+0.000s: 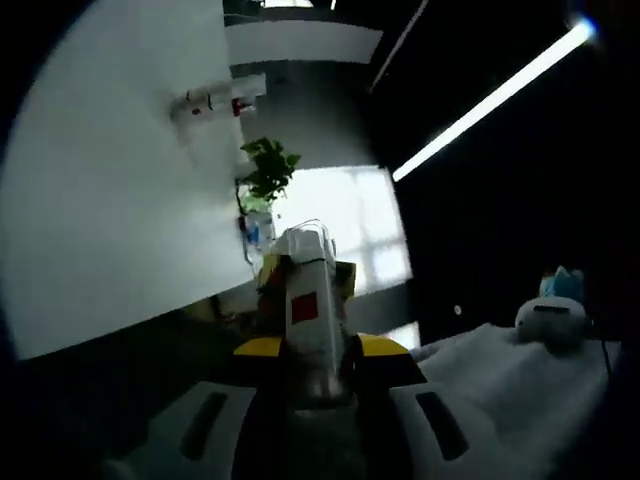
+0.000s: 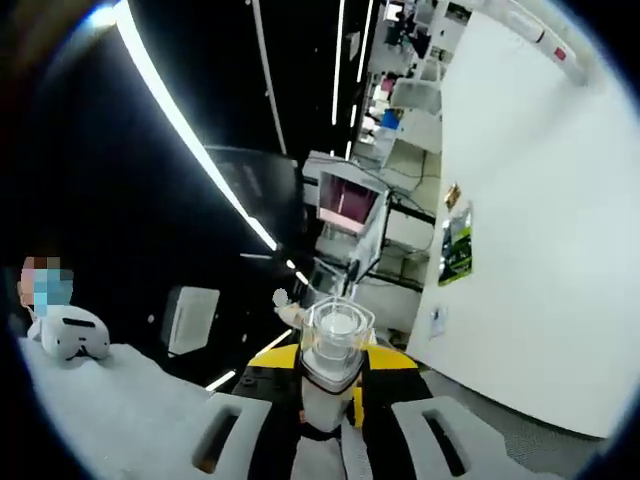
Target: Arrange the skincare products in the storage area until every visible bottle or jar stands upright without overlapping.
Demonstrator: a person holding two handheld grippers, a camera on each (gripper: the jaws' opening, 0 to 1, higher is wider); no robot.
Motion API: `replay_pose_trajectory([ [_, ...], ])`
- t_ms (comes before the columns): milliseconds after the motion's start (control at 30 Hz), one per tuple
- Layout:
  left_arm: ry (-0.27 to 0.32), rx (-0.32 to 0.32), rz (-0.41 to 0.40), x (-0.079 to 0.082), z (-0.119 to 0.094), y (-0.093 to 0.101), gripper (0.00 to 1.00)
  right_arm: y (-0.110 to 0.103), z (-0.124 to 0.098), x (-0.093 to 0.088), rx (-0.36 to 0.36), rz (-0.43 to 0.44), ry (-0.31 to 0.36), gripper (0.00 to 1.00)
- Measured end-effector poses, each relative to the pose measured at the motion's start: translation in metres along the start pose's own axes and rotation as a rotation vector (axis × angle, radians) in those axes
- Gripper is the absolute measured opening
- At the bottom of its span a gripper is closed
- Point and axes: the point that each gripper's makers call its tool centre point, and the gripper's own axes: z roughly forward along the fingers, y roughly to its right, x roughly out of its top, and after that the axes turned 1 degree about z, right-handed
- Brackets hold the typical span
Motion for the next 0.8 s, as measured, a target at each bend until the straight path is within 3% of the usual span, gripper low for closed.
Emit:
replay_pose_trajectory([
  [100,0.013,0.038,0.03,0.003,-0.001,-0.004,0.21,0.005,0.002,0.002,-0.021,0.008,0.024,0.18],
  [167,0.038,0.101,0.103,0.009,-0.003,-0.013,0.21,0.016,0.003,0.005,-0.076,0.044,0.063,0.17],
  [233,0.056,0.212,0.243,0.015,-0.008,-0.026,0.2,0.024,0.004,0.005,-0.117,0.064,0.078,0.16],
  [367,0.033,0.353,0.38,0.016,-0.012,-0.04,0.2,0.04,0.003,0.004,-0.195,0.084,0.099,0.15],
  [433,-0.014,0.436,0.458,0.012,-0.013,-0.052,0.2,0.05,0.003,0.0,-0.253,0.1,0.1,0.16],
  [633,-0.076,0.602,0.6,0.01,-0.017,-0.071,0.2,0.071,0.0,-0.004,-0.354,0.154,0.139,0.18],
  [800,-0.124,0.654,0.676,0.008,-0.021,-0.079,0.2,0.08,-0.002,-0.008,-0.405,0.183,0.161,0.19],
])
